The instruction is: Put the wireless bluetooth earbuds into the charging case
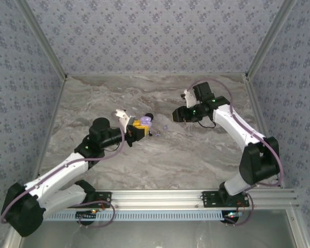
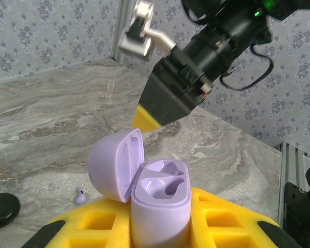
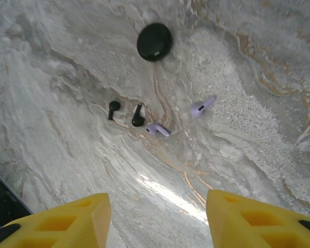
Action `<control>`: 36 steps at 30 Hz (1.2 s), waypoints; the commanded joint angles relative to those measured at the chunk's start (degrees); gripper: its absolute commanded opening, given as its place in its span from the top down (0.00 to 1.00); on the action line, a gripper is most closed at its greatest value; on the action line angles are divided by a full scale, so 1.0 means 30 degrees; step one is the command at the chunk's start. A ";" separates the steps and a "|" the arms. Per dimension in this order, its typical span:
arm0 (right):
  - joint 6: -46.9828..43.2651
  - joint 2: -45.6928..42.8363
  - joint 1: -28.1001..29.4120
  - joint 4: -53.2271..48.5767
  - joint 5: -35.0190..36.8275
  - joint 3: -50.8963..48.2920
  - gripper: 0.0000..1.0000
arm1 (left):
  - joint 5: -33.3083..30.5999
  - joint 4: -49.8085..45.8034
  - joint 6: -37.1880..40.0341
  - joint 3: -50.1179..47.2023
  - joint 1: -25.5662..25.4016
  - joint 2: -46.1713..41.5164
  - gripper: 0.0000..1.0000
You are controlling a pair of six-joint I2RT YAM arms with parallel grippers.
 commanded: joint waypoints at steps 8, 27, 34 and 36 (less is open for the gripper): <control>-0.0644 0.4189 0.1572 -0.0099 -0.0095 0.2595 0.55 | -0.2023 -0.2673 -0.0261 -0.0852 0.0088 -0.2505 0.75; -0.1763 1.0451 0.1974 -0.1639 0.1628 0.7252 0.83 | -0.2766 -0.2684 -0.0671 -0.1467 0.0084 -0.2876 0.75; -0.1863 1.1949 0.1905 -0.2428 0.2109 0.8656 0.85 | -0.2824 -0.2723 -0.0774 -0.1528 0.0063 -0.3024 0.75; -0.1924 1.2233 0.1852 -0.2701 0.2345 0.8881 0.85 | -0.2899 -0.2715 -0.0773 -0.1555 0.0049 -0.3061 0.75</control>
